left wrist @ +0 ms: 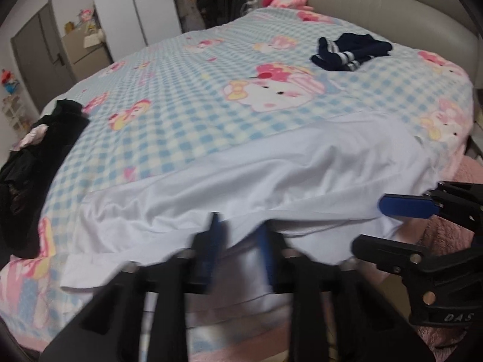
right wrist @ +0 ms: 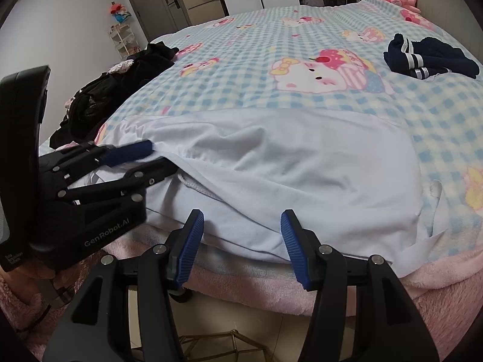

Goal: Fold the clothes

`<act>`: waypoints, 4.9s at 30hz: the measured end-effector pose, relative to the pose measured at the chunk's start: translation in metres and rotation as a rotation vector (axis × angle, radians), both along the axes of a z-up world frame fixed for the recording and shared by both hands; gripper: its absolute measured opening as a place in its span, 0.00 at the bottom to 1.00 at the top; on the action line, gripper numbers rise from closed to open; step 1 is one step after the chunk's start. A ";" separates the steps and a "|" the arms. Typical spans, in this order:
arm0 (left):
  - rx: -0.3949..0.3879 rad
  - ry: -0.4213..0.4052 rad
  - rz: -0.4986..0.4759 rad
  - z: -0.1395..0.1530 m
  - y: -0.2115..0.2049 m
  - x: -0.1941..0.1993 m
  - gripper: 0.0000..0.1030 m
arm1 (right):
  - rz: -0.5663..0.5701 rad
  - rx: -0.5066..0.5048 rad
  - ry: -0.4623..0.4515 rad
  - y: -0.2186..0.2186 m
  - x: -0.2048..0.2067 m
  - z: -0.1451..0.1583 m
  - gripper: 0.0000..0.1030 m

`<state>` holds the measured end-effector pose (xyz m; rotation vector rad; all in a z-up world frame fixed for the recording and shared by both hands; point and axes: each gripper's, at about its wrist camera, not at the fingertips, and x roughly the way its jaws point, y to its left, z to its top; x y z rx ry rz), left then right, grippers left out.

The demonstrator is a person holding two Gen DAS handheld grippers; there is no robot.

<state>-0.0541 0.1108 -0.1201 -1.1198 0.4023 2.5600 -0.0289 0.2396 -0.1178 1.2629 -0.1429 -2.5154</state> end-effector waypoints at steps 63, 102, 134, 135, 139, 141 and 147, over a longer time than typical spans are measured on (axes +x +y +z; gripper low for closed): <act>0.628 -0.143 0.475 -0.011 -0.193 0.019 0.14 | -0.150 0.027 0.055 0.043 -0.013 0.025 0.59; 0.278 -0.109 0.288 -0.018 -0.132 -0.076 0.15 | -0.264 0.118 0.009 0.087 -0.097 0.003 0.64; 0.403 -0.101 0.184 -0.008 -0.064 -0.021 0.49 | -0.211 0.101 0.149 0.031 -0.023 0.007 0.64; 0.376 -0.093 0.174 -0.008 -0.059 -0.018 0.49 | -0.205 0.124 0.136 0.030 -0.023 0.003 0.64; 0.290 -0.085 0.224 -0.009 -0.075 -0.013 0.50 | -0.232 0.168 0.089 0.040 -0.025 -0.005 0.64; 0.277 -0.087 0.280 -0.010 -0.092 -0.011 0.50 | -0.264 0.171 0.079 0.052 -0.022 -0.004 0.64; 0.447 -0.073 0.369 -0.002 -0.139 0.004 0.41 | -0.361 0.158 0.074 0.079 -0.010 0.005 0.65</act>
